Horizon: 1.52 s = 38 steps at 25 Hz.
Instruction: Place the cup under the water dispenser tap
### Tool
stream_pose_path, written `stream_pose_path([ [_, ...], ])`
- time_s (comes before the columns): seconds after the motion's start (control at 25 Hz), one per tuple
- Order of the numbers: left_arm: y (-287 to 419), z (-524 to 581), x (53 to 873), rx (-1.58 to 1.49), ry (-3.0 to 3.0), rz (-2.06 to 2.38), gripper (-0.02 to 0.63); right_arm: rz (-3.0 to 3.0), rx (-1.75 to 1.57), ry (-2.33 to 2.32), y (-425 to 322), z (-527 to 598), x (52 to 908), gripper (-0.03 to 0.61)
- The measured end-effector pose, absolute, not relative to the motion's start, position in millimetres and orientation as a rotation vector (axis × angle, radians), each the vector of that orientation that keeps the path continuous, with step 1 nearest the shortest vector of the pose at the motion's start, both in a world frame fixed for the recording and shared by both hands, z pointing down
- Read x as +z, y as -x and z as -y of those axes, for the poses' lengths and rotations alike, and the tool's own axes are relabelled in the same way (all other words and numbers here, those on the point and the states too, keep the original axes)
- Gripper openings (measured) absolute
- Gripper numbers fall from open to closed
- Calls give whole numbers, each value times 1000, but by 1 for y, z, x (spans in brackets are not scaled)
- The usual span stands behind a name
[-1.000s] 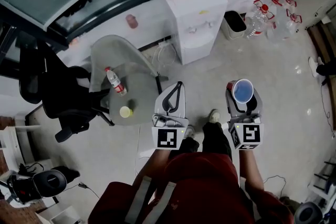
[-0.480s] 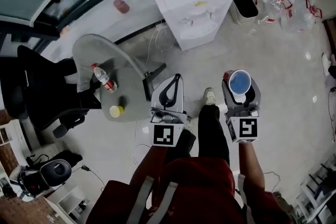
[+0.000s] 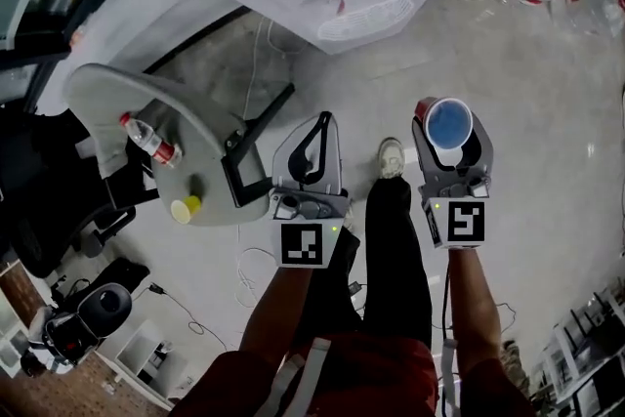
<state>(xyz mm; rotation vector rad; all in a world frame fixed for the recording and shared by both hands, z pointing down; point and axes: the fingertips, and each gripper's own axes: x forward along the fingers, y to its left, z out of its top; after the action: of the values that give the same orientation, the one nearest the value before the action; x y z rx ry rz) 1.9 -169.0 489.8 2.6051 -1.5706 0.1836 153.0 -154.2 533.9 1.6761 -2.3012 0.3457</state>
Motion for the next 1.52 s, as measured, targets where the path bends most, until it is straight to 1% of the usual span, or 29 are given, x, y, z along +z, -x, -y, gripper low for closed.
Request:
stream_pose_path([
  [0.28, -12, 184, 580, 235, -2626, 1545, -1, 2286, 372, -1626, -150, 164, 625, 281],
  [0.76, -21, 183, 674, 267, -2547, 1545, 0, 2256, 433, -1563, -147, 160, 721, 281],
  [1.08, -19, 184, 688, 294, -2519, 1553, 0, 2248, 429, -1532, -149, 177, 740, 281],
  [1.52, -22, 191, 692, 298, -2455, 1587, 0, 2310, 323, -1544, -143, 268, 724, 281],
])
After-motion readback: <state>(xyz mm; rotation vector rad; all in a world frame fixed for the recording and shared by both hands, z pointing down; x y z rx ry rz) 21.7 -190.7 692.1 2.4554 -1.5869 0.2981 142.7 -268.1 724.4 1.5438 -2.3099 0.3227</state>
